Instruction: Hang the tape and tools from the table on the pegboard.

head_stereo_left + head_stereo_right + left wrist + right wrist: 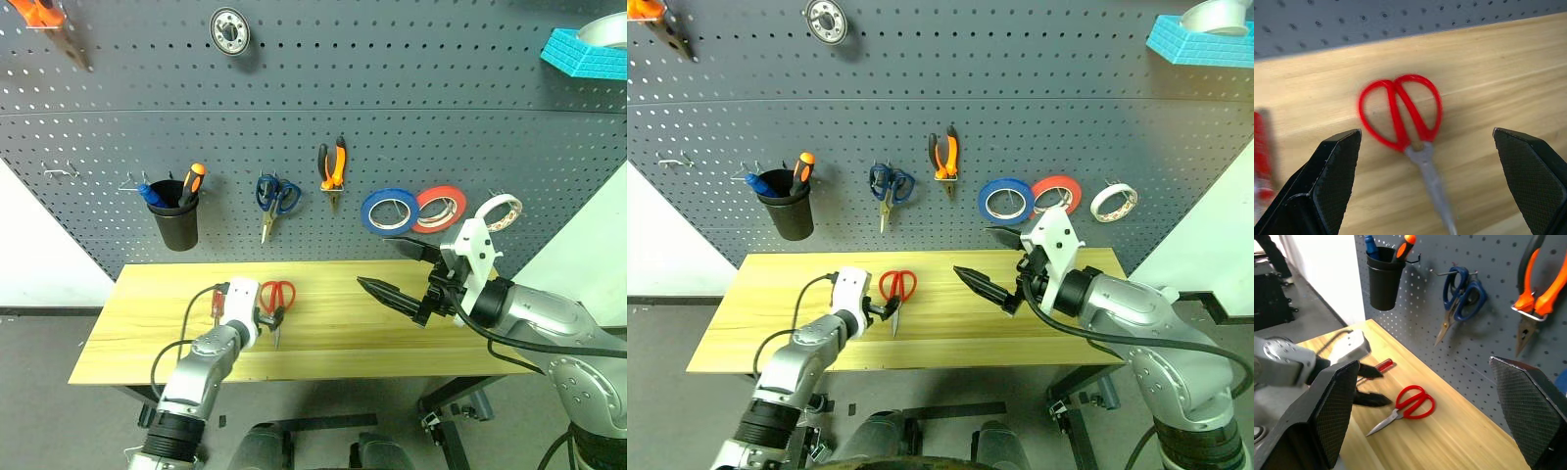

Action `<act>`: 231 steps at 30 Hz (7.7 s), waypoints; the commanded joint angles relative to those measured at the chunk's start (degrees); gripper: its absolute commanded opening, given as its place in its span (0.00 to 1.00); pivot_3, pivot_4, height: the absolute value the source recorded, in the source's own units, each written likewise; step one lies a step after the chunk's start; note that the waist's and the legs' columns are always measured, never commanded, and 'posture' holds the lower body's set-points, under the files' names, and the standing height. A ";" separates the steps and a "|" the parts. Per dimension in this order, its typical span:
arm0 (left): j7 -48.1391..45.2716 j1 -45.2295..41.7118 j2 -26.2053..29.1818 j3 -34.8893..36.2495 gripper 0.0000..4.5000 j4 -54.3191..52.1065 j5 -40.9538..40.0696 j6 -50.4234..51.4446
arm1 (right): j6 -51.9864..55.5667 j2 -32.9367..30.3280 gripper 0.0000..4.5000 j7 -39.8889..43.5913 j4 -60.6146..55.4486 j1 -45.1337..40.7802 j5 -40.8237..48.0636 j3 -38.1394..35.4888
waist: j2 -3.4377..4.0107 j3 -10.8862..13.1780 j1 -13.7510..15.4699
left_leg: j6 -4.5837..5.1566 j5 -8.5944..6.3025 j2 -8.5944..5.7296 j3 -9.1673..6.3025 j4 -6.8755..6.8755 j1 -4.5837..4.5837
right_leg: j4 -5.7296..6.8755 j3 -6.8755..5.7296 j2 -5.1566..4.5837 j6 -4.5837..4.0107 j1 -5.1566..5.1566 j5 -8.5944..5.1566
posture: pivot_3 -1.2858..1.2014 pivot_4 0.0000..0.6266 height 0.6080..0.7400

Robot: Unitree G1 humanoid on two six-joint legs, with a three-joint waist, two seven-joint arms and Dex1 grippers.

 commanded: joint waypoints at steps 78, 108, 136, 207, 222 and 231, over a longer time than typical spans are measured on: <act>26.91 -15.33 -18.28 8.60 1.00 25.51 7.38 4.55 | 3.31 -2.21 1.00 -9.21 -6.47 1.08 9.86 1.88 | -0.33 4.10 -1.61 | 0.24 -0.15 -0.03 -0.01 0.06 -0.98 | -0.32 -0.15 -0.14 0.09 -0.72 0.04 | 0.51 0.26 1.00; 28.21 -16.16 -16.32 13.06 0.96 29.70 7.72 6.63 | 3.54 -3.07 1.00 -10.81 -7.13 2.30 11.20 1.27 | -0.32 4.12 -2.13 | 0.23 -0.16 0.00 -0.03 0.04 -0.91 | -0.37 -0.14 -0.19 0.09 -0.64 0.04 | 0.50 0.29 1.00; 26.07 -12.11 -15.79 11.09 0.25 23.96 8.66 7.61 | 1.69 -11.56 1.00 -1.38 -5.85 8.07 11.75 -5.54 | -0.21 4.54 -2.88 | 0.33 -0.23 -0.02 -0.01 -0.60 -0.88 | -1.23 -0.15 -0.26 0.10 -0.52 0.06 | 0.50 0.29 1.00; 6.36 6.08 3.46 -0.34 0.25 -10.80 21.93 -53.74 | -2.60 -10.94 1.00 4.88 1.24 1.22 4.22 -4.34 | 0.31 4.32 -2.63 | 0.43 -0.25 -0.09 0.04 0.25 -0.92 | -0.66 -0.22 -0.12 0.45 -0.38 0.26 | 0.51 0.15 1.00; 9.65 -1.59 3.25 2.24 0.25 -1.02 24.04 -53.71 | -2.11 -10.71 1.00 4.74 0.49 1.31 3.94 -4.24 | 0.31 4.32 -2.67 | 0.46 -0.27 -0.06 0.02 0.96 -0.89 | -0.08 -0.22 -0.06 0.55 -0.30 0.31 | 0.51 0.16 1.00; 11.24 -5.50 2.73 1.86 0.25 4.97 25.44 -54.69 | -1.85 -10.44 1.00 4.03 -0.10 1.35 4.13 -4.16 | 0.30 4.31 -2.66 | 0.48 -0.28 -0.07 0.02 1.00 -0.90 | -0.08 -0.21 -0.06 0.58 -0.30 0.33 | 0.51 0.15 1.00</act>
